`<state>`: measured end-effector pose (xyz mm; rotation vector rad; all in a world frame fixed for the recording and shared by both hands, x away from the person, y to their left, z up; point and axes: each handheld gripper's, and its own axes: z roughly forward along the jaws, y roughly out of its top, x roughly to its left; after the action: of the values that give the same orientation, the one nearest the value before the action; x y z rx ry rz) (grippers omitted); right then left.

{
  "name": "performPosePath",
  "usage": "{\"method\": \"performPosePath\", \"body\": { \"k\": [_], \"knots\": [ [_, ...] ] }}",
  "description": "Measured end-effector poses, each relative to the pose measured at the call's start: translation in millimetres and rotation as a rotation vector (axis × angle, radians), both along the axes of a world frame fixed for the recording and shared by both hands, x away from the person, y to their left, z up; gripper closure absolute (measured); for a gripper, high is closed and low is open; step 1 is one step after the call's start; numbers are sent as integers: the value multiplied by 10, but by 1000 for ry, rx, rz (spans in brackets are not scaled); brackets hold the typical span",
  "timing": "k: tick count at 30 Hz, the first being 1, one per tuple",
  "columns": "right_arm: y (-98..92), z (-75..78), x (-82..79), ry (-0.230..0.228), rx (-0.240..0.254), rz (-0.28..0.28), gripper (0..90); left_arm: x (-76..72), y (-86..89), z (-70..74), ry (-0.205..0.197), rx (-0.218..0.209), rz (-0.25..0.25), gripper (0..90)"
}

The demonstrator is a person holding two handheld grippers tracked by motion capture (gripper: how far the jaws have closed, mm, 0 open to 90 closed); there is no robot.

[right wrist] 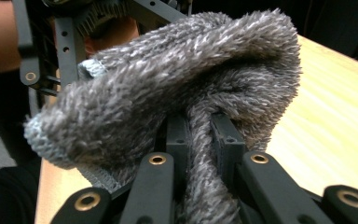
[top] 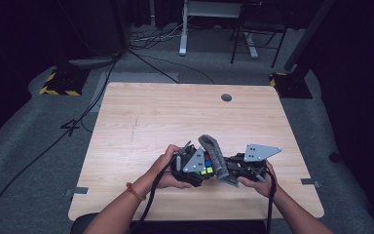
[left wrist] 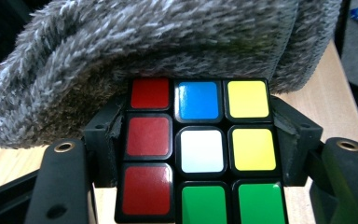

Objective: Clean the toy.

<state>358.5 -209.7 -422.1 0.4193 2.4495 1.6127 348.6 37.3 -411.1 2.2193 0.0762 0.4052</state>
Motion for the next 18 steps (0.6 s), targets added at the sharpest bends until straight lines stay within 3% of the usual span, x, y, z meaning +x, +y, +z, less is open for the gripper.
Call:
{"method": "performPosePath", "body": {
  "k": [5,12,13,18],
  "knots": [
    [20,52,-27,-32,18,9,800,28,-14,-23,22,4,8,331],
    [90,80,-56,-43,29,37,800,46,-89,-101,21,62,13,331],
    [113,98,-75,-60,11,29,801,52,-92,-100,11,65,20,332],
    [63,76,-39,-58,-16,-5,801,59,-19,-40,12,24,27,334]
  ]
}}
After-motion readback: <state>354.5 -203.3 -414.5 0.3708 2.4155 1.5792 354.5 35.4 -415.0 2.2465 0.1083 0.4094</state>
